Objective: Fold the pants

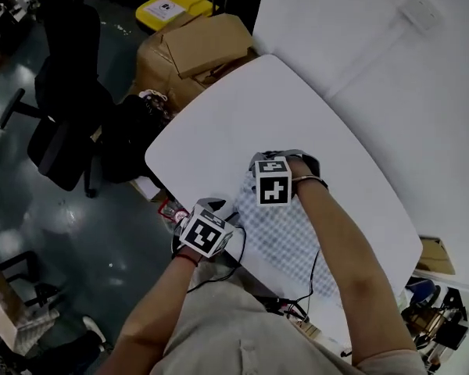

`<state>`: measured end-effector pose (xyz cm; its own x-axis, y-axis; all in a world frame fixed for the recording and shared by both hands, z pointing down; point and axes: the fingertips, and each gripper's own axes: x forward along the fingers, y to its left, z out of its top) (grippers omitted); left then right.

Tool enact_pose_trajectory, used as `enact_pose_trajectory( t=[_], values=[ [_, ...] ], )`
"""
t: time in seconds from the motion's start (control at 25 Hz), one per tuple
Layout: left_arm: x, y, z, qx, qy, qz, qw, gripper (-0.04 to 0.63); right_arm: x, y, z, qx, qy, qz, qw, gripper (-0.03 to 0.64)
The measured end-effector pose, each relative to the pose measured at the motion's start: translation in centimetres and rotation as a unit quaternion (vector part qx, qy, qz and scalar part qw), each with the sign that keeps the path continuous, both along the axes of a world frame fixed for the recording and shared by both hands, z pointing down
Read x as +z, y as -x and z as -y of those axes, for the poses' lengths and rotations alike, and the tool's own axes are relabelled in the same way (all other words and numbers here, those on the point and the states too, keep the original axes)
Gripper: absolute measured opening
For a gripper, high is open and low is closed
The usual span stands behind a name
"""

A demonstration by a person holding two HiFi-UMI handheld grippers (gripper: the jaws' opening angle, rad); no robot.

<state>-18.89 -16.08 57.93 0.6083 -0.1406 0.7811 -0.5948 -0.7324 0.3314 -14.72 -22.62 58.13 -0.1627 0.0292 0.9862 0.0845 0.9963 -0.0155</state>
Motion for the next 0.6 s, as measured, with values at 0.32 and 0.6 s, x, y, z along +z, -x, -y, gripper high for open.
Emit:
enact_pose_trajectory(
  t=[0.32, 0.6],
  values=[
    [1.6, -0.4, 1.4, 0.003, 0.023, -0.01, 0.9997, 0.169, 3.4, -0.3, -0.2, -0.014, 0.05, -0.044, 0.998, 0.227],
    [2.5, -1.9, -0.5, 0.038, 0.028, -0.009, 0.9989, 0.178, 4.8, -1.1, -1.1, 0.017, 0.036, -0.031, 0.999, 0.226]
  ],
)
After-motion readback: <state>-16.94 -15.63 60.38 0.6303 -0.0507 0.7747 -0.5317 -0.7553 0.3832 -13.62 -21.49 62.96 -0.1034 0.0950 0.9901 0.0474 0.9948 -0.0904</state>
